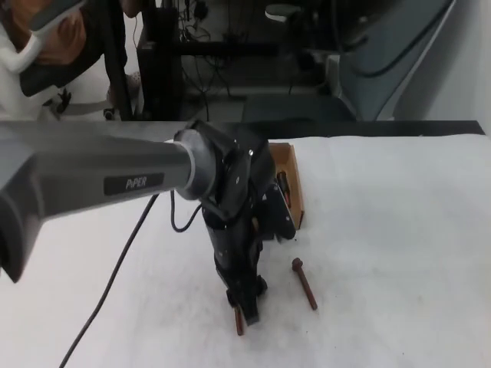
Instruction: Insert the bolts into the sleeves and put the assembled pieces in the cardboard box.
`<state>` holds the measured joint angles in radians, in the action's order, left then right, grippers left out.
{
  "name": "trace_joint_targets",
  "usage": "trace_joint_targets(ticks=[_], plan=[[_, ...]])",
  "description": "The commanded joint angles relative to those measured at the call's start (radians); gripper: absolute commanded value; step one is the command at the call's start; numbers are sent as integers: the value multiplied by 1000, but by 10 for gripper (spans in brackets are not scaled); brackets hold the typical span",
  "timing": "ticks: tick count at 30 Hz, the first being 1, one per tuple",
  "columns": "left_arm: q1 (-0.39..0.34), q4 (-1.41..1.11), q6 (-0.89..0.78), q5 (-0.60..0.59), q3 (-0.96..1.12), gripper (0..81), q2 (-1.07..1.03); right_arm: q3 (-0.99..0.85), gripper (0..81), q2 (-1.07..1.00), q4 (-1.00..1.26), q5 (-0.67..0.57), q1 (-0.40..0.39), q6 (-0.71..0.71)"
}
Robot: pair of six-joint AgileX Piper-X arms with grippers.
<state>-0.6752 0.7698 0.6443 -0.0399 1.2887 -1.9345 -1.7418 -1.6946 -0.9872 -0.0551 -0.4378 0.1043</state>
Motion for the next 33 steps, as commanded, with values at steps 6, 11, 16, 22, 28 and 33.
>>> trace_joint_targets(ticks=[6,11,16,22,28,33], plan=[[-1,27,-66,-67,35,567,-6,-3,680,60,-153,148,8,2],[-3,69,-67,-66,35,603,-59,-1,680,60,-214,148,24,-12],[-22,59,-77,-66,35,641,-106,16,680,60,-253,148,41,-15],[-56,28,-88,-58,36,641,-110,118,680,60,-276,148,71,-38],[-56,19,-107,-55,36,444,-110,273,680,60,-238,146,76,-60],[-55,33,-147,-33,36,18,-110,349,680,60,-196,87,65,-60]])
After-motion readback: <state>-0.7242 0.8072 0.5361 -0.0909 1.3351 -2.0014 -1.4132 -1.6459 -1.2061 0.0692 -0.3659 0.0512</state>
